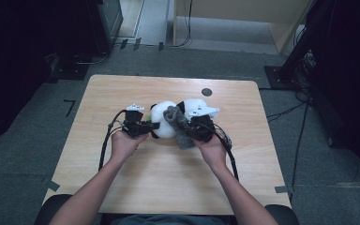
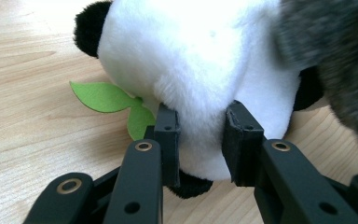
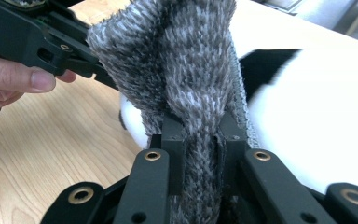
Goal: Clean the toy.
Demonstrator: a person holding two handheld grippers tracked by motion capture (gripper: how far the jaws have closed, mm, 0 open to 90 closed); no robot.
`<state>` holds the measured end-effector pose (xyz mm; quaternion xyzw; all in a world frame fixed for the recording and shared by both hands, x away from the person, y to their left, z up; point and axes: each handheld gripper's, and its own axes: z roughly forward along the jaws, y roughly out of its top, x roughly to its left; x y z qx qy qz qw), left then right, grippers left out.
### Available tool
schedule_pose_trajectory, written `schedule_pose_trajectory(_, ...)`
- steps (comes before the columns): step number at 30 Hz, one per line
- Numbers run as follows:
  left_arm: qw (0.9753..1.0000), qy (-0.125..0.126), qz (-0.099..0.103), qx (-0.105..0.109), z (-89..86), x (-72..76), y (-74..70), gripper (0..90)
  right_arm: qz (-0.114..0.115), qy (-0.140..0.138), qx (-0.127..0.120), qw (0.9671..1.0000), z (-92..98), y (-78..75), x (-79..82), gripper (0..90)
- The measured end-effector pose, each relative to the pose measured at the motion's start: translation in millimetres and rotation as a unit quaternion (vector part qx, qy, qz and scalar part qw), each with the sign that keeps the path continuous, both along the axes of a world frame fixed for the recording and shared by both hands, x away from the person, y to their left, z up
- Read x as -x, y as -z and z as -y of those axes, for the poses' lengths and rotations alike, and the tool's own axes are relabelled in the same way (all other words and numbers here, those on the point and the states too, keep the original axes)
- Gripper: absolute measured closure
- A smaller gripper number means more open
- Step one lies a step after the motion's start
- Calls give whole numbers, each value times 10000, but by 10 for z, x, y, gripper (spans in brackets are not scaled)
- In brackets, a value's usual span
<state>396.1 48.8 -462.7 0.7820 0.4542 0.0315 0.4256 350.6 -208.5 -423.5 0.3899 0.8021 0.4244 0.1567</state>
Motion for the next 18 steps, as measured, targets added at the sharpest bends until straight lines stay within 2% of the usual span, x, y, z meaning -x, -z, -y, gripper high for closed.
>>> schedule_pose_trajectory(5, 10000, 25, -3, -4, 5, -5, -4, 705, 15, 234, -150, 9996, 221, -93, 21, 784)
schedule_pose_trajectory(18, 10000, 40, 6, 19, 6, -10, 0, 705, -61, 643, -364, 9973, 623, -147, -41, 778)
